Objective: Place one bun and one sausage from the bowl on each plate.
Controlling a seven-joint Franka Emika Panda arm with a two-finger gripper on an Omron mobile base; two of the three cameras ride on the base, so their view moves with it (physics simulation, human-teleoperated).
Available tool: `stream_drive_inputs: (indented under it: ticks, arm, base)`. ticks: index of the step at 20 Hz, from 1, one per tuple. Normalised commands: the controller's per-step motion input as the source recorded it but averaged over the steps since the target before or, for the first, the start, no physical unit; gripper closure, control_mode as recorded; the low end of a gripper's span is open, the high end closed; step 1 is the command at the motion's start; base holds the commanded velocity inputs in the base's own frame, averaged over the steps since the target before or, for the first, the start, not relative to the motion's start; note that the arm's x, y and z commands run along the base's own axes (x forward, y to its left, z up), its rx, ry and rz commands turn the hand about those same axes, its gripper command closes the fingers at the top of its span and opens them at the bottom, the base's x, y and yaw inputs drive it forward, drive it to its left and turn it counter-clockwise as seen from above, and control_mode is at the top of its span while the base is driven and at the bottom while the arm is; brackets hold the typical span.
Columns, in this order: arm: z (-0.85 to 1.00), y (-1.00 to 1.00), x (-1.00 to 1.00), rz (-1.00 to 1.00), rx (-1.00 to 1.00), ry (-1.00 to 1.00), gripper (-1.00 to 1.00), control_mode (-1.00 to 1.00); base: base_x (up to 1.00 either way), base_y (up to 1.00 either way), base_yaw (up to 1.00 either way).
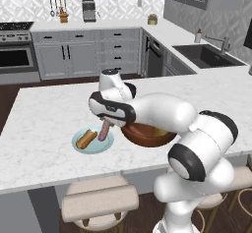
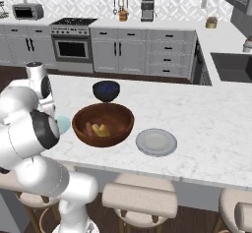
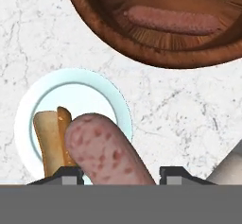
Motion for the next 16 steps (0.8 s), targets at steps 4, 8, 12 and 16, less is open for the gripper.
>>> stream_drive_inputs:
  ticks: [4, 8, 12, 16]
  arm:
    - [-0.57, 0.13, 0.0, -0.22, 0.0, 0.0, 1.0, -1.0]
    - [-0.4, 0.01, 0.1, -0.18, 0.0, 0.0, 1.0, -1.0]
    - [-0.33, 0.01, 0.24, -0.18, 0.0, 0.03, 1.0, -1.0]
    - [-0.36, 0.01, 0.34, -0.16, 0.0, 0.03, 1.0, -1.0]
  base:
    - [0.0, 0.0, 0.0]
    - [0.0, 0.0, 0.0]
    - [0.0, 0.0, 0.0]
    - [0.0, 0.0, 0.0]
